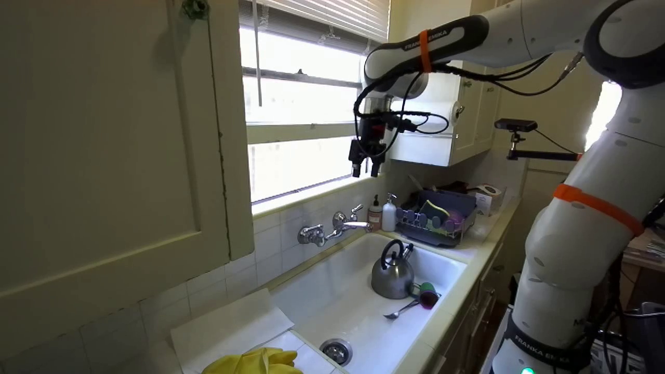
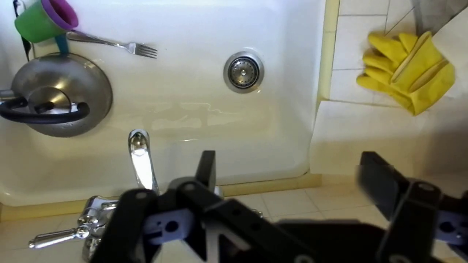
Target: Open the tap with the left handle
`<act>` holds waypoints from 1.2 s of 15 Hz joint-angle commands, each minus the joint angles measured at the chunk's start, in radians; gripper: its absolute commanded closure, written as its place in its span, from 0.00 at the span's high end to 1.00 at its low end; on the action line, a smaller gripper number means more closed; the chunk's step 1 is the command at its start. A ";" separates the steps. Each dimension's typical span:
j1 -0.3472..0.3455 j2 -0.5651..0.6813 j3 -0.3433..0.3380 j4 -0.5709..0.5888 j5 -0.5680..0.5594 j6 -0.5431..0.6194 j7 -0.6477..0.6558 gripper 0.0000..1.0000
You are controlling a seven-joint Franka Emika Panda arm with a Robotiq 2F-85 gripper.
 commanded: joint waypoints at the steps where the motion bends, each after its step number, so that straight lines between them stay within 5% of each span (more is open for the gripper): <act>1: -0.028 0.132 0.054 0.024 -0.010 0.118 0.208 1.00; 8: -0.021 0.305 0.097 0.029 -0.012 0.309 0.621 1.00; 18: 0.008 0.488 0.069 0.083 -0.114 0.544 1.097 1.00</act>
